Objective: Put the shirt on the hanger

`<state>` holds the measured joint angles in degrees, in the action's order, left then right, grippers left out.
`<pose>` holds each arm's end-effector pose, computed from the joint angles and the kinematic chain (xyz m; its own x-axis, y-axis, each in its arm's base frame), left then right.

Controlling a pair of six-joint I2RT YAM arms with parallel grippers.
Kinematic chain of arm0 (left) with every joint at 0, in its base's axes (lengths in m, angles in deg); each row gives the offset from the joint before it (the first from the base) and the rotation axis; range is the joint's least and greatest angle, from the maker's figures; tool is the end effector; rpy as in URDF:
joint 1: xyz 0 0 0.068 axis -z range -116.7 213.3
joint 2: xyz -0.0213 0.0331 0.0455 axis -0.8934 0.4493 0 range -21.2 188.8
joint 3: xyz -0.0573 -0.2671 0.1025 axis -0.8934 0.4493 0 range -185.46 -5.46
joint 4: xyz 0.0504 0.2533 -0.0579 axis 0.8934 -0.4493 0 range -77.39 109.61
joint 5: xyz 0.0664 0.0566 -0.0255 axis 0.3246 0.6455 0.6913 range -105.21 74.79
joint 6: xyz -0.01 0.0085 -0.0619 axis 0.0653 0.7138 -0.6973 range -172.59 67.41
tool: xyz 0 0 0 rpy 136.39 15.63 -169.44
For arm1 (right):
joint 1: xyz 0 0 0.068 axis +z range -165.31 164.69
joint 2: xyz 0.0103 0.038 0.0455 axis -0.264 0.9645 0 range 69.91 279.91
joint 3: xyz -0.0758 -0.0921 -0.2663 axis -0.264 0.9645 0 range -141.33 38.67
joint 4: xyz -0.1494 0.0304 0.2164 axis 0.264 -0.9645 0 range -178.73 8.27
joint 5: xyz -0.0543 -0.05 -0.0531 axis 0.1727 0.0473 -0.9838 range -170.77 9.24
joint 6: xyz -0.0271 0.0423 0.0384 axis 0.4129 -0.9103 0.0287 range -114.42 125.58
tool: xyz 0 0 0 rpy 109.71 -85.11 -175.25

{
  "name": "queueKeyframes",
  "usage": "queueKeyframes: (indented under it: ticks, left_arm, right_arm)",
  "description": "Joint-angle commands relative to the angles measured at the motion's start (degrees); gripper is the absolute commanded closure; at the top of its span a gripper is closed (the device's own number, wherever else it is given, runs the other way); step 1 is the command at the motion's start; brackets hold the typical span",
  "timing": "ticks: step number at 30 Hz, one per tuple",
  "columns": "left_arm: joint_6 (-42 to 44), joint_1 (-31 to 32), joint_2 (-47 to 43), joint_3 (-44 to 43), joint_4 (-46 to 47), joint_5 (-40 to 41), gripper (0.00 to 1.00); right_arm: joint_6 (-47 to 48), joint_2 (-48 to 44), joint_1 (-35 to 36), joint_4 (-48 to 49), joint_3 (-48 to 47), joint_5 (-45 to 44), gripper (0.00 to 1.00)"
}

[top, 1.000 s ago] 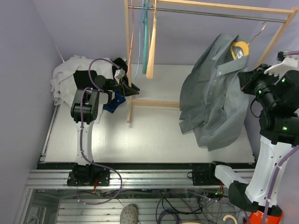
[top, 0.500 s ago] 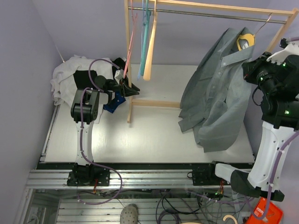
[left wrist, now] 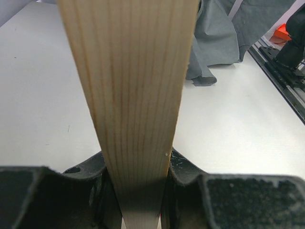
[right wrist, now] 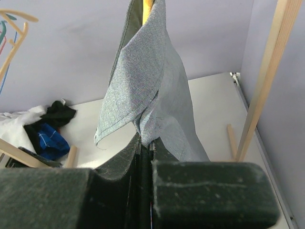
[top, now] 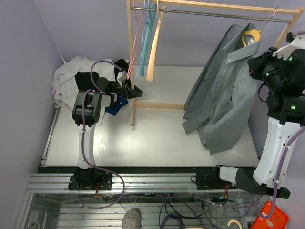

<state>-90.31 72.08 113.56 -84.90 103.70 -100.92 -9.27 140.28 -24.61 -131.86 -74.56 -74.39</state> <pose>0.4654 -0.1209 0.1820 -0.1592 -0.0218 -0.9870 0.9834 -0.0919 -0.1565 0.1858 -0.0250 0.5782 -0.1073 0.2756 -0.9553 0.0821 0.9600 0.2678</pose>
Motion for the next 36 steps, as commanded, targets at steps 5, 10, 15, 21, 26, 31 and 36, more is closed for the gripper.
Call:
queueKeyframes:
  ticks: [5, 10, 15, 21, 26, 31, 36]
  left_arm:
    - [-3.07, -0.34, 0.36, 0.96, 14.69, -0.5, 0.93]
    - [-2.78, -0.34, 0.27, 1.11, 14.69, -0.68, 0.93]
    - [-2.25, -0.34, -0.04, 1.82, 14.69, -0.84, 0.93]
    - [-1.79, -0.34, -0.37, 2.36, 14.69, -0.93, 0.93]
    - [-1.75, -0.34, -0.2, 2.01, 14.67, -0.86, 0.93]
    - [-1.66, -0.34, -0.62, 2.06, 14.68, -0.82, 0.93]
    - [-1.53, -0.47, -0.74, 2.18, 14.69, -1.08, 0.93]
  right_arm:
    - [-0.28, 3.66, 0.16, 5.43, -6.07, 0.13, 1.0]
    - [-1.56, 5.43, -0.08, 6.89, -5.85, 1.7, 1.0]
    - [-3.05, 7.41, -0.54, 8.0, -6.02, 2.84, 1.0]
    - [-3.34, 9.66, -1.68, 7.87, -10.56, 0.84, 1.0]
    - [-3.83, 12.04, -3.84, 4.96, -12.64, 1.3, 1.0]
    - [-6.06, 7.8, -12.09, 8.82, -1.7, 8.21, 1.0]
    - [-6.07, 6.29, -13.17, 9.35, 2.76, 6.96, 1.0]
